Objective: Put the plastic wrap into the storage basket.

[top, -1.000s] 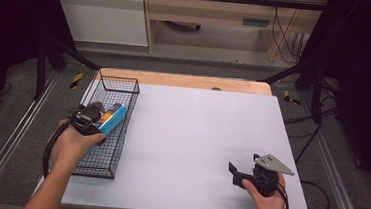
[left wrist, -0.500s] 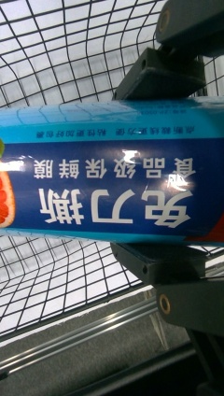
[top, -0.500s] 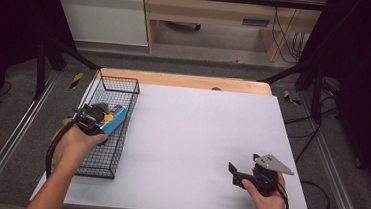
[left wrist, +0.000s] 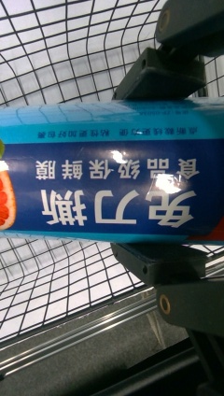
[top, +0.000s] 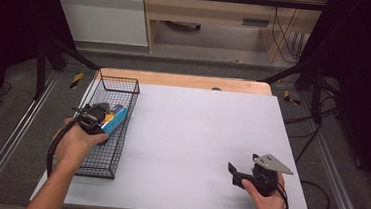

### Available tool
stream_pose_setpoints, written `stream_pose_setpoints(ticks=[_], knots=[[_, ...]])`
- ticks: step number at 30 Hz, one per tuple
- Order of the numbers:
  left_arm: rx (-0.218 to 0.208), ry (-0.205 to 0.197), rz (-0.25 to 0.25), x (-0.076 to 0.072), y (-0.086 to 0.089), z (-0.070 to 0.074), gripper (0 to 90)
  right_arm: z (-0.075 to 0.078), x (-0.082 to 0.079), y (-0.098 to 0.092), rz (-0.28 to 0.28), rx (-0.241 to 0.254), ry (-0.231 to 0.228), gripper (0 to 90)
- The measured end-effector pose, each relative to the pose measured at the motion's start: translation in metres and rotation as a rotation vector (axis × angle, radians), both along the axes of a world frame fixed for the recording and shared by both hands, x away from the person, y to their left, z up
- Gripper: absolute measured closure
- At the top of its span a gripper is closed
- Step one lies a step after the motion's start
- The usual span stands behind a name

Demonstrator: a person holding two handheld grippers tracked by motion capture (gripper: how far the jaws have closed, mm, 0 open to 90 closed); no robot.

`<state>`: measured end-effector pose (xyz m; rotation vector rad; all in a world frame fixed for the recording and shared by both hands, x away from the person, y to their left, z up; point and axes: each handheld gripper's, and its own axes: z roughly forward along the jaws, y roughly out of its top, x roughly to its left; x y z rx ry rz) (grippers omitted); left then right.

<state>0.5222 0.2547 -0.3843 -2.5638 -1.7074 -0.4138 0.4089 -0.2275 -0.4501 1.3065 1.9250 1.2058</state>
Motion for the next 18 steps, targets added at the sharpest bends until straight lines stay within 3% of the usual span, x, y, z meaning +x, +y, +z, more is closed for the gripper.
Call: stream_pose_setpoints(ticks=[9, 11, 15, 18], knots=[[-0.031, -0.044, -0.018, -0.003, 0.003, 0.001, 28.6, 0.0, 0.0, 0.001, 0.005, -0.001, 0.001, 7.5], [-0.055, -0.073, -0.01, -0.004, 0.004, 0.007, 26.4, 0.0, 0.0, 0.001, 0.005, -0.002, -0.002, 7.5], [-0.047, -0.126, -0.032, -0.007, 0.003, 0.021, 16.7, 0.0, 0.0, 0.002, 0.007, -0.002, -0.001, 7.4], [-0.071, -0.182, -0.05, -0.012, 0.002, 0.031, 12.1, 0.0, 0.0, 0.002, 0.007, -0.003, 0.0, 7.5]])
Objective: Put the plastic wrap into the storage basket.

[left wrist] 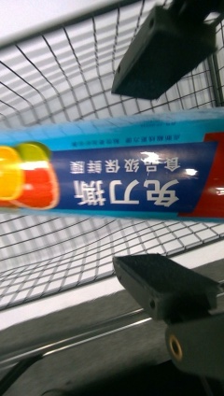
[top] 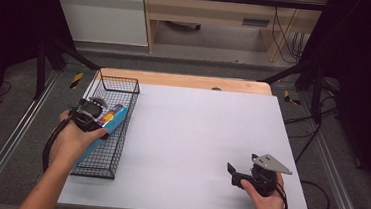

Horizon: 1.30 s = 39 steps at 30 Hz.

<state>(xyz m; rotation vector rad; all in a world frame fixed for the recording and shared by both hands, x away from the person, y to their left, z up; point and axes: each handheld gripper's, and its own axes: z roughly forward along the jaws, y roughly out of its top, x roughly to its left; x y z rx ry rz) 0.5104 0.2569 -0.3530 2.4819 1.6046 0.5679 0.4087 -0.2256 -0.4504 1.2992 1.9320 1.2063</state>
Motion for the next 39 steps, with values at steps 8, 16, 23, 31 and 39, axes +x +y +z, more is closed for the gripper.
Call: stream_pose_setpoints(ticks=[8, 16, 23, 31, 39], knots=[[-0.136, -0.131, -0.044, -0.012, -0.004, 0.007, 6.2, 0.001, 0.0, -0.002, -0.003, -0.004, -0.006, 7.2], [-0.209, -0.248, -0.094, -0.026, -0.014, 0.008, 5.9, 0.002, 0.001, -0.004, -0.007, -0.005, -0.012, 7.0], [-0.25, -0.352, -0.135, -0.036, -0.023, 0.017, 6.0, 0.002, 0.0, -0.002, -0.005, -0.006, -0.013, 6.9], [-0.334, -0.453, -0.234, -0.051, -0.043, 0.028, 5.6, 0.003, 0.0, -0.003, -0.008, -0.004, -0.021, 6.3], [-0.377, -0.474, -0.327, -0.061, -0.063, 0.034, 4.9, 0.003, 0.0, -0.003, -0.009, -0.002, -0.021, 4.6]])
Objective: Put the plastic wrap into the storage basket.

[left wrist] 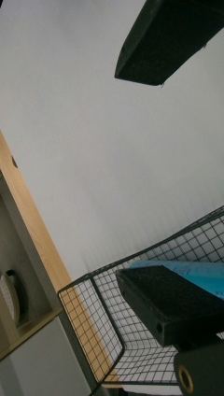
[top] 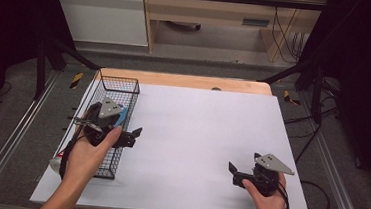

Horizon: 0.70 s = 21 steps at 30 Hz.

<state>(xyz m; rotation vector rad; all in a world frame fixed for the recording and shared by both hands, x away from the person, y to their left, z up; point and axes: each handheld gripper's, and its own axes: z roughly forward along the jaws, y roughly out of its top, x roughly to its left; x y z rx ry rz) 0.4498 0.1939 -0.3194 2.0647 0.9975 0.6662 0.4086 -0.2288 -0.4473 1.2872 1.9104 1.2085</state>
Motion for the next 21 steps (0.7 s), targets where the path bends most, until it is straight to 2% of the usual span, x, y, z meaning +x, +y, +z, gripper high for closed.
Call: stream_pose_setpoints(ticks=[5, 7, 8, 9, 10, 11, 12, 21], knots=[[-0.01, -0.013, -0.052, -0.005, -0.012, 0.002, 4.3, 0.0, 0.0, 0.0, 0.002, -0.005, -0.004, 4.2], [-0.014, -0.034, -0.07, -0.006, -0.017, 0.002, 4.2, 0.0, 0.0, 0.0, 0.003, -0.003, -0.005, 4.2], [-0.023, -0.026, -0.081, -0.008, -0.022, 0.002, 4.2, 0.0, 0.0, 0.0, 0.003, -0.001, -0.004, 4.1], [-0.02, -0.038, -0.095, -0.008, -0.026, 0.001, 4.2, 0.0, 0.0, 0.0, 0.003, -0.001, -0.004, 4.1], [-0.021, -0.029, -0.103, -0.009, -0.03, 0.001, 4.2, 0.0, 0.0, 0.0, 0.004, -0.001, -0.004, 4.1], [-0.017, -0.043, -0.114, -0.009, -0.034, 0.0, 4.2, 0.0, 0.0, 0.0, 0.004, 0.0, -0.004, 4.1], [-0.027, -0.028, -0.123, -0.011, -0.038, -0.001, 4.2, 0.0, 0.0, 0.0, 0.003, 0.001, -0.004, 4.1], [-0.011, -0.022, -0.209, -0.016, -0.069, -0.008, 4.0, 0.0, 0.0, -0.001, 0.002, 0.004, -0.007, 4.1]])
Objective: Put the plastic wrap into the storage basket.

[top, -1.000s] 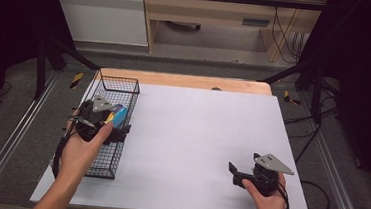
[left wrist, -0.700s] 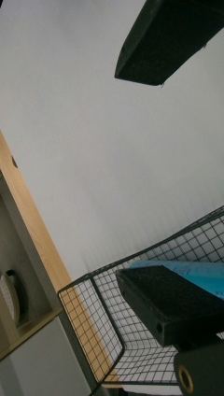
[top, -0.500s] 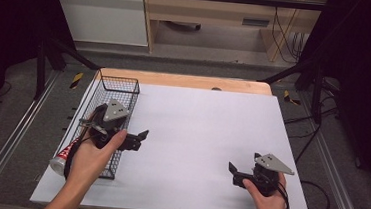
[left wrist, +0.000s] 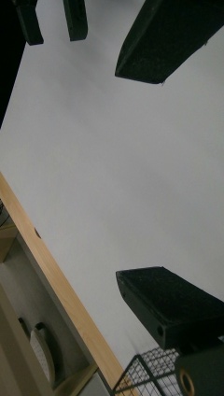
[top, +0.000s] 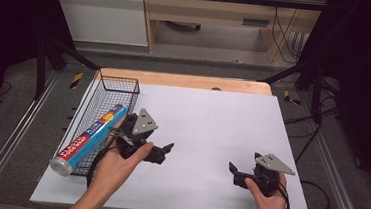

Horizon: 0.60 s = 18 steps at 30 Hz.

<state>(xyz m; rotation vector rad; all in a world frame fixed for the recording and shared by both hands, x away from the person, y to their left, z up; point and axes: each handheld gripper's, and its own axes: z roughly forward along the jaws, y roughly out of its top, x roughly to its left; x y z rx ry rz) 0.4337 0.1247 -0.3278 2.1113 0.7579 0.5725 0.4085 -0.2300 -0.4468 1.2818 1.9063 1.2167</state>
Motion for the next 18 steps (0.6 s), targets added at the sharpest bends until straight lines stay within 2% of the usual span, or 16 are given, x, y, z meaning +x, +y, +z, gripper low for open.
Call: stream_pose_setpoints(ticks=[9, 18], knots=[[-0.003, 0.001, -0.054, -0.003, -0.025, -0.012, 3.9, 0.0, 0.0, -0.001, -0.003, -0.003, -0.004, 4.2], [-0.009, 0.006, -0.07, -0.001, -0.038, -0.026, 3.9, 0.001, 0.0, -0.002, -0.005, -0.003, -0.01, 4.2]])
